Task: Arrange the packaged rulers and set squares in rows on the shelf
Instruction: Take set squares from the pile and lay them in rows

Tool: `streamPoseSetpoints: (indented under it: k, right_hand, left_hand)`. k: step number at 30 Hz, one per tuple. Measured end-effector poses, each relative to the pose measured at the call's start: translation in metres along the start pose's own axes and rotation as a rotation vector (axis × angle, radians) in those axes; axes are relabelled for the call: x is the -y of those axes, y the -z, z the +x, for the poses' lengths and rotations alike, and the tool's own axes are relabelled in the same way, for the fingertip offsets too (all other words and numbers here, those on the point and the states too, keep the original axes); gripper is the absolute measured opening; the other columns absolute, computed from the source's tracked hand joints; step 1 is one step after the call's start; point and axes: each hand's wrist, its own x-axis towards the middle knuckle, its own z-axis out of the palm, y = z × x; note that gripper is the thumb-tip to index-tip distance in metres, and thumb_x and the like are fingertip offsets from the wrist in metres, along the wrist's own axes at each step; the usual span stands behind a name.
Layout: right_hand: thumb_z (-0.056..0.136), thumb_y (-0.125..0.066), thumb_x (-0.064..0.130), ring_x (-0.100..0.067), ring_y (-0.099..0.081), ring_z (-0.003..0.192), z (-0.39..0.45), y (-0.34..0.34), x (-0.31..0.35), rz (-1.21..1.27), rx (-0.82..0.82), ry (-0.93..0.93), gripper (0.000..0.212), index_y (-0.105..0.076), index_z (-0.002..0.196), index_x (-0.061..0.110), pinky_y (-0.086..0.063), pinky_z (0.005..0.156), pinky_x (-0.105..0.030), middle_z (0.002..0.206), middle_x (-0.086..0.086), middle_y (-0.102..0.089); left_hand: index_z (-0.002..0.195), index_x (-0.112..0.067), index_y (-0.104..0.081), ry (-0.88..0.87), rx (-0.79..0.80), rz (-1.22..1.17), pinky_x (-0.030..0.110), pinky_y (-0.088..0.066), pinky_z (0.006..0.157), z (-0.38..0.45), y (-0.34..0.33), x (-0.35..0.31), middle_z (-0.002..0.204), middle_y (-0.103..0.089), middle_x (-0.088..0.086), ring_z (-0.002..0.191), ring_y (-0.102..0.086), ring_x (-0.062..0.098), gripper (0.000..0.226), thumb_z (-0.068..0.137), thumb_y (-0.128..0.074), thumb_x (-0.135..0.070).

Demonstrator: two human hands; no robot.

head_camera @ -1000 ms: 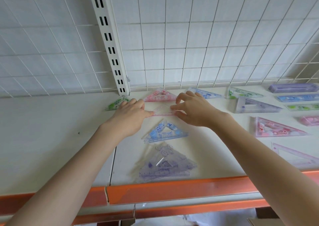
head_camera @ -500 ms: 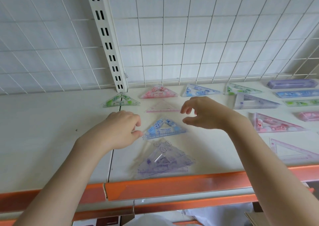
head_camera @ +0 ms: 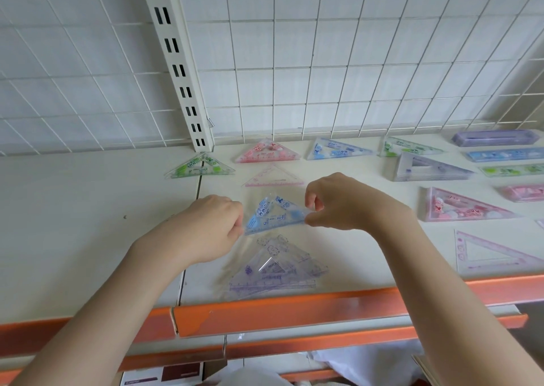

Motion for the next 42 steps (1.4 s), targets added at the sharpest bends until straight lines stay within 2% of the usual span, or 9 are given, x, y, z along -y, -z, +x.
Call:
streamPoseSetpoints:
  k: [2,5,11,17,24,29,36,39,42]
  right_hand:
    - [0.084,-0.061,0.030,-0.018,-0.054,0.090,-0.002,0.001,0.000,0.000,-0.001,-0.004,0.025,-0.060,0.106,0.018,-0.043,0.071,-0.027,0.100,0.001,-0.055]
    - [0.083,-0.061,0.031,-0.021,-0.055,0.096,-0.005,0.001,0.002,-0.029,0.005,-0.013,0.028,-0.059,0.108,0.018,-0.048,0.078,-0.032,0.105,-0.001,-0.056]
    - [0.082,-0.059,0.025,-0.025,-0.058,0.095,-0.006,0.000,0.005,-0.058,-0.012,-0.029,0.025,-0.061,0.105,0.013,-0.051,0.078,-0.036,0.103,-0.004,-0.060]
    - [0.083,-0.058,0.024,-0.025,-0.057,0.093,-0.006,-0.003,0.005,-0.020,-0.036,-0.034,0.023,-0.062,0.102,0.013,-0.049,0.073,-0.033,0.100,-0.005,-0.060]
    - [0.083,-0.058,0.021,-0.021,-0.055,0.094,-0.008,-0.005,-0.001,0.055,-0.051,-0.055,0.023,-0.062,0.105,0.015,-0.042,0.069,-0.027,0.102,-0.004,-0.059]
    - [0.083,-0.059,0.021,-0.023,-0.058,0.092,-0.006,-0.006,0.002,0.055,-0.042,-0.070,0.023,-0.064,0.102,0.011,-0.048,0.070,-0.030,0.099,-0.006,-0.062]
    - [0.084,-0.058,0.020,-0.024,-0.058,0.093,-0.005,-0.005,0.002,0.032,-0.039,-0.070,0.021,-0.064,0.101,0.009,-0.049,0.072,-0.032,0.098,-0.007,-0.062]
    - [0.084,-0.055,0.018,-0.027,-0.057,0.088,-0.007,-0.005,0.002,-0.056,-0.056,-0.075,0.019,-0.062,0.097,0.006,-0.046,0.067,-0.031,0.096,-0.009,-0.060]
    - [0.087,-0.051,0.014,-0.025,-0.051,0.073,-0.009,-0.003,0.006,-0.163,-0.058,-0.039,0.015,-0.058,0.091,0.002,-0.038,0.060,-0.028,0.087,-0.009,-0.054]
  left_hand:
    - [0.086,-0.017,-0.048,0.004,-0.004,0.006,0.031,-0.041,0.085,-0.001,0.000,-0.001,0.096,-0.054,0.001,0.097,-0.050,0.021,0.015,0.096,-0.045,-0.028]
    - [0.089,-0.016,-0.049,0.000,-0.013,0.046,0.030,-0.041,0.085,-0.002,-0.002,-0.004,0.100,-0.054,0.002,0.099,-0.050,0.021,0.015,0.097,-0.044,-0.029]
    - [0.108,-0.014,-0.052,0.000,-0.017,0.052,0.028,-0.039,0.088,-0.006,-0.001,-0.004,0.107,-0.053,0.001,0.106,-0.048,0.019,0.025,0.096,-0.045,-0.035]
    - [0.101,-0.014,-0.051,-0.003,-0.054,0.077,0.031,-0.040,0.088,-0.002,-0.007,-0.005,0.104,-0.054,0.002,0.102,-0.049,0.021,0.016,0.098,-0.040,-0.026]
    - [0.092,-0.019,-0.048,0.008,-0.099,0.050,0.028,-0.039,0.083,-0.002,-0.008,-0.002,0.098,-0.053,0.000,0.098,-0.050,0.019,0.013,0.098,-0.043,-0.030]
    - [0.100,-0.015,-0.052,0.014,-0.094,0.135,0.032,-0.041,0.088,0.001,-0.010,0.002,0.104,-0.057,0.001,0.101,-0.051,0.021,0.018,0.100,-0.038,-0.026]
    - [0.102,-0.017,-0.053,0.028,-0.098,0.121,0.031,-0.040,0.089,0.003,-0.010,0.004,0.106,-0.057,0.000,0.103,-0.051,0.020,0.017,0.099,-0.040,-0.027]
    - [0.106,-0.015,-0.052,0.023,-0.105,0.222,0.031,-0.040,0.089,0.004,-0.012,0.002,0.109,-0.057,0.001,0.105,-0.051,0.021,0.018,0.100,-0.038,-0.025]
    - [0.109,-0.017,-0.048,0.011,-0.095,0.383,0.026,-0.036,0.083,0.008,-0.015,-0.001,0.110,-0.055,-0.001,0.106,-0.051,0.019,0.012,0.097,-0.043,-0.017]
